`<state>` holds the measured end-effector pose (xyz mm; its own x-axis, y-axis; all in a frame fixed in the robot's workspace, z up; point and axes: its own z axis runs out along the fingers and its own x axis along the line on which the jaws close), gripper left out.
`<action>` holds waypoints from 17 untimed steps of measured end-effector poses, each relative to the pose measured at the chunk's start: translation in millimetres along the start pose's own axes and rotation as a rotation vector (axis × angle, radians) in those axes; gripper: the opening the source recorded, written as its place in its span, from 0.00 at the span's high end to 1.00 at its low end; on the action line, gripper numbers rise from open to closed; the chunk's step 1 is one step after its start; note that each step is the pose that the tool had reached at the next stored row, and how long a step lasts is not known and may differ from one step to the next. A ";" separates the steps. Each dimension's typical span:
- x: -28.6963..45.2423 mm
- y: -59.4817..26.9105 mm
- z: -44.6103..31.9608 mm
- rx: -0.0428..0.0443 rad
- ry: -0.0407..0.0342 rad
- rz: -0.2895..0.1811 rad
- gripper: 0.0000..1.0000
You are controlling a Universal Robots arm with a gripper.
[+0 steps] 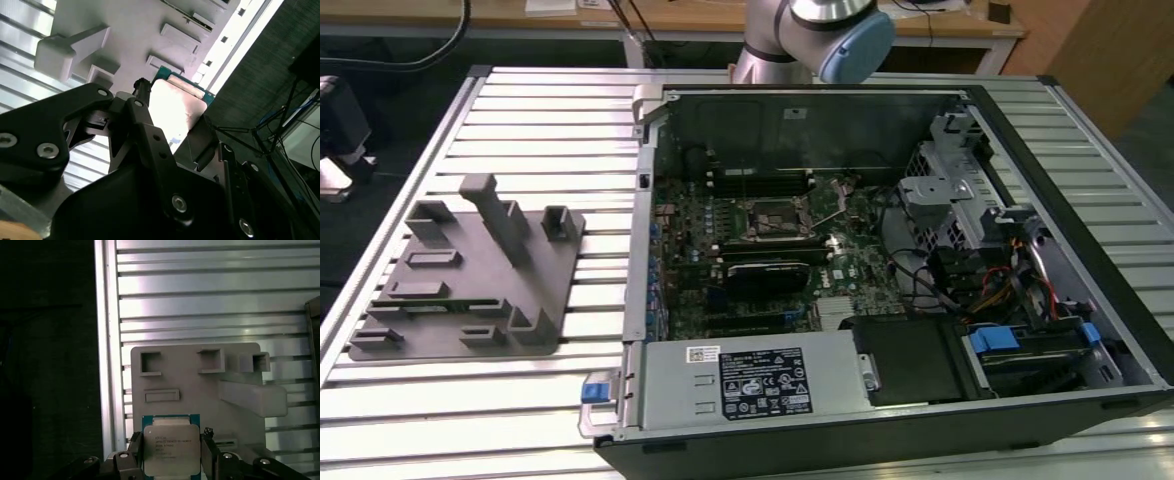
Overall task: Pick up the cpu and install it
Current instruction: 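Pick up the cpu and move it towards the insertion slot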
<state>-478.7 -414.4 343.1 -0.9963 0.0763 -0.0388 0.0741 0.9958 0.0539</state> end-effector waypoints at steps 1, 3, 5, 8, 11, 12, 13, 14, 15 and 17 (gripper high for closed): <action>-0.1 0.2 -2.6 0.0000 -0.0003 0.000 0.45; -0.7 1.3 -18.7 -0.0001 -0.0019 0.000 0.45; -0.9 1.7 -23.7 -0.0001 -0.0024 0.000 0.45; -1.1 2.2 -30.6 -0.0003 -0.0031 0.000 0.45; -1.3 2.7 -36.9 -0.0003 -0.0039 0.000 0.45; -1.4 2.9 -39.0 -0.0003 -0.0041 0.000 0.45; -1.5 3.0 -40.9 -0.0003 -0.0043 0.000 0.45; -1.6 3.2 -42.6 -0.0004 -0.0045 0.000 0.45; -1.6 3.3 -44.2 -0.0004 -0.0047 0.000 0.45; -1.6 3.3 -45.0 -0.0005 -0.0050 0.000 0.45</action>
<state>-478.8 -413.5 388.2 -0.9961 0.0763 -0.0438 0.0739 0.9958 0.0544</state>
